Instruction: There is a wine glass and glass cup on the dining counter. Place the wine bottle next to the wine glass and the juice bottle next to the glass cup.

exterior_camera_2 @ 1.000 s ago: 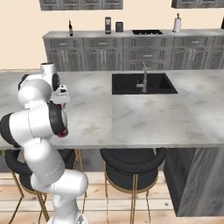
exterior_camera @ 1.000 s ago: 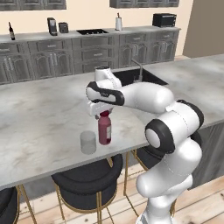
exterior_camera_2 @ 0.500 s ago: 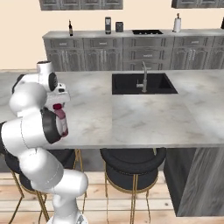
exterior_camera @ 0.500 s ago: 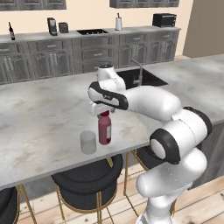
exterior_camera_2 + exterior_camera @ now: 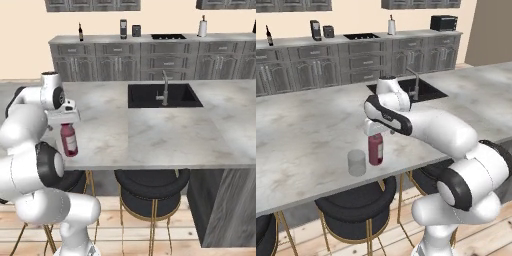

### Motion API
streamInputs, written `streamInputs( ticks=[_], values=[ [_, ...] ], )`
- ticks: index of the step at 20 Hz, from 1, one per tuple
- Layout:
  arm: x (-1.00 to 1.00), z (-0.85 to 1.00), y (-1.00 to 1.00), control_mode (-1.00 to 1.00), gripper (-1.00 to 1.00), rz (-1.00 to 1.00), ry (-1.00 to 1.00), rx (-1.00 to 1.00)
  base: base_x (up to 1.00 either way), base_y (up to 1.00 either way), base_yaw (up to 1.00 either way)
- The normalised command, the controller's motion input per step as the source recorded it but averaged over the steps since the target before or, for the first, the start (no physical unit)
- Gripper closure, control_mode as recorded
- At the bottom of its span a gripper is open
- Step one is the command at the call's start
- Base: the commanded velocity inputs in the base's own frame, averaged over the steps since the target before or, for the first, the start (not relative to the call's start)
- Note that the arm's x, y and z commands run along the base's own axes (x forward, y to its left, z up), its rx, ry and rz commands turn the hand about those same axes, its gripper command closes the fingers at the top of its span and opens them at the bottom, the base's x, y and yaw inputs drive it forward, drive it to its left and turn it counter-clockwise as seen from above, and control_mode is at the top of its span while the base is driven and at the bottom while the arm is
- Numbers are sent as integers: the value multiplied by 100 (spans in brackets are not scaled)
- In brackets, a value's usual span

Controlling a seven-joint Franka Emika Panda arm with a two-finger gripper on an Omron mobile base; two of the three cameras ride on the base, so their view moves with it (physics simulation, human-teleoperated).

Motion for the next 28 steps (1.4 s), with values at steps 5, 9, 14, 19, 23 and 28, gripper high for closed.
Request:
streamInputs(
  ticks=[5,9,14,19,23,28],
  values=[
    [-50,11,-16,-100,-100,-9,0,0,0,0,0],
    [-49,10,-13,-100,-100,-10,0,0,0,0,0],
    [-48,7,-15,-100,-100,-10,0,0,0,0,0],
    [-46,4,-12,-100,-100,-10,0,0,0,0,0],
    [-35,1,-7,-100,-100,-6,0,0,0,0,0],
    [-4,0,0,-100,-100,0,0,0,0,0,0]
  ],
)
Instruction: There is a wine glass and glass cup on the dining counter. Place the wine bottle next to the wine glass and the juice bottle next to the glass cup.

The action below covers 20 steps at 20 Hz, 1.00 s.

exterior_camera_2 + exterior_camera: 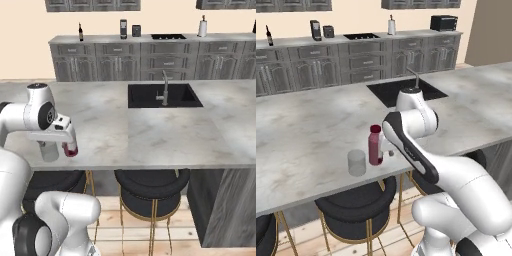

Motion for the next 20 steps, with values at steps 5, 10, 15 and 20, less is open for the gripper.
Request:
streamInputs(
  ticks=[5,10,15,20],
  values=[
    [0,0,0,-100,-100,0,0,0,0,0,0],
    [0,0,0,-100,-100,0,0,0,0,0,0],
    [0,0,0,100,-100,0,0,0,-28,0,0],
    [0,0,0,100,-100,0,0,0,-65,2,0]
  ],
)
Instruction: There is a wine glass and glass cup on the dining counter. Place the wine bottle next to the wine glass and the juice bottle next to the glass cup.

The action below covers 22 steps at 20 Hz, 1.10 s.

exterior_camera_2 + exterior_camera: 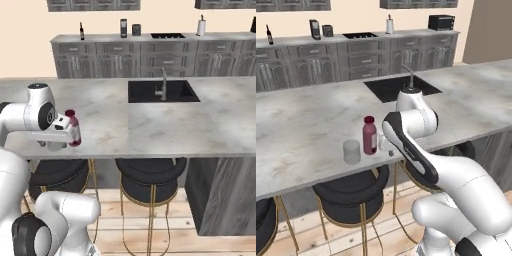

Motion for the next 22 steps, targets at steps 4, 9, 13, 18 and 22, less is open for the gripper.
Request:
streamInputs(
  ticks=[4,9,13,18,22],
  values=[
    [0,0,0,100,-100,0,0,0,-68,0,0],
    [0,0,0,100,-100,0,0,0,-74,4,0],
    [0,0,0,100,-100,0,0,0,-56,51,0],
    [0,0,0,100,-100,0,0,0,-23,82,0],
    [0,0,0,100,-100,0,0,0,-15,86,0]
  ],
)
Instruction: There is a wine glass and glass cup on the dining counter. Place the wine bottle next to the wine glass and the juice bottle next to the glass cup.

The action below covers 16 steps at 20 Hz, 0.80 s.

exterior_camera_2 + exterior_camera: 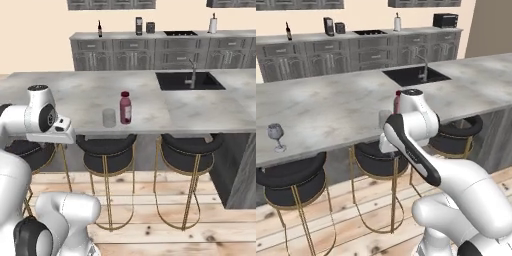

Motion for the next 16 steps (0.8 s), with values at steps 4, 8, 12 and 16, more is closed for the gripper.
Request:
streamInputs(
  ticks=[4,8,12,16],
  values=[
    [0,0,0,100,-100,0,0,0,-5,90,0],
    [0,0,0,100,-100,0,0,0,0,90,0],
    [0,0,0,100,-100,0,0,0,0,90,0],
    [0,0,0,100,-100,0,0,0,0,90,0]
  ],
)
